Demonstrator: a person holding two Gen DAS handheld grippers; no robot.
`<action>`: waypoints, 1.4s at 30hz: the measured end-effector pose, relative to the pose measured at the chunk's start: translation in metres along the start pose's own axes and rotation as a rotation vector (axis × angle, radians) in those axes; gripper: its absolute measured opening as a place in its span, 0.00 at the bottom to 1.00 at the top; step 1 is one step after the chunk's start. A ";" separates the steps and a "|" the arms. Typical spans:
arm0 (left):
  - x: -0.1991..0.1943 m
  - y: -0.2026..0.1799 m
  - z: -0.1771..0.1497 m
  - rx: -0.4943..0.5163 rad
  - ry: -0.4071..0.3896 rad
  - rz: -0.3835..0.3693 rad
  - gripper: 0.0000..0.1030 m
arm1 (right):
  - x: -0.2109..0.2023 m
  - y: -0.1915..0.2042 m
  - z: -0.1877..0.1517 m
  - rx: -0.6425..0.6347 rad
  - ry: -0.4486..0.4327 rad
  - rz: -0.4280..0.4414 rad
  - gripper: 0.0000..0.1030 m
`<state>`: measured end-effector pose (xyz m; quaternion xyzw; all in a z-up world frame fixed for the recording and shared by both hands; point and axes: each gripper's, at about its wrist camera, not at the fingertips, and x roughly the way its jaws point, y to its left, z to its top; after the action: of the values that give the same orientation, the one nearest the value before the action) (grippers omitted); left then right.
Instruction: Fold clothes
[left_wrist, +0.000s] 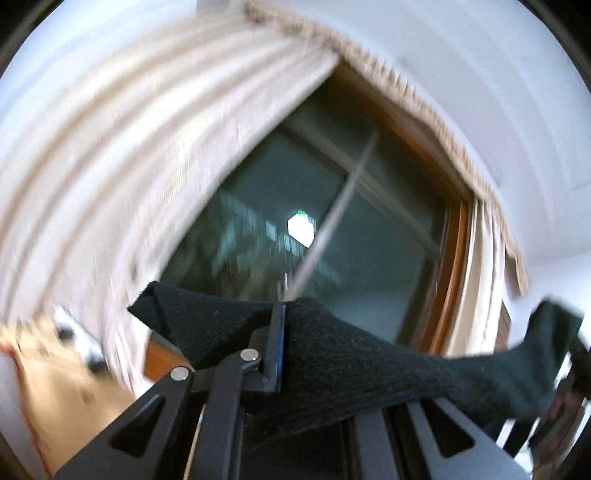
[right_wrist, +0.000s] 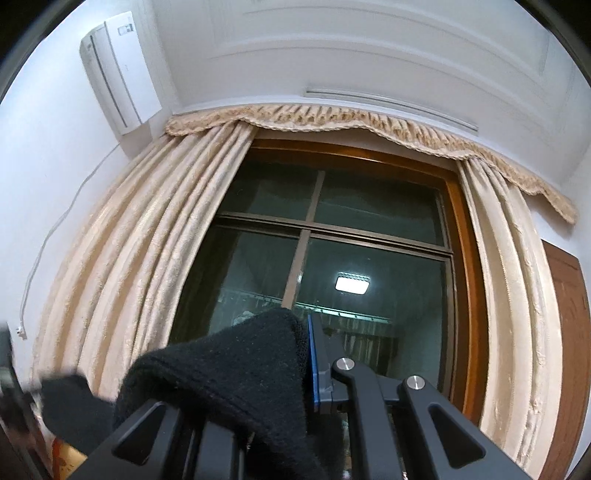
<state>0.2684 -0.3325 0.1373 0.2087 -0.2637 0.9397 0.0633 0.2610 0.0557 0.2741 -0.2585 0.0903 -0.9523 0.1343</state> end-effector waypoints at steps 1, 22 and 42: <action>-0.009 -0.003 0.015 0.016 -0.050 0.003 0.08 | -0.001 0.003 0.002 -0.003 -0.011 0.008 0.10; 0.113 -0.055 0.011 0.401 0.181 0.050 0.08 | -0.016 -0.011 -0.064 -0.058 0.188 -0.063 0.10; 0.328 0.045 -0.411 0.383 1.121 0.272 0.11 | 0.104 -0.128 -0.465 0.168 1.221 -0.127 0.11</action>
<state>-0.1863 -0.1537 -0.0626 -0.3459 -0.0407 0.9368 0.0332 -0.0922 0.1928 -0.0412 0.3395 0.0600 -0.9385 0.0212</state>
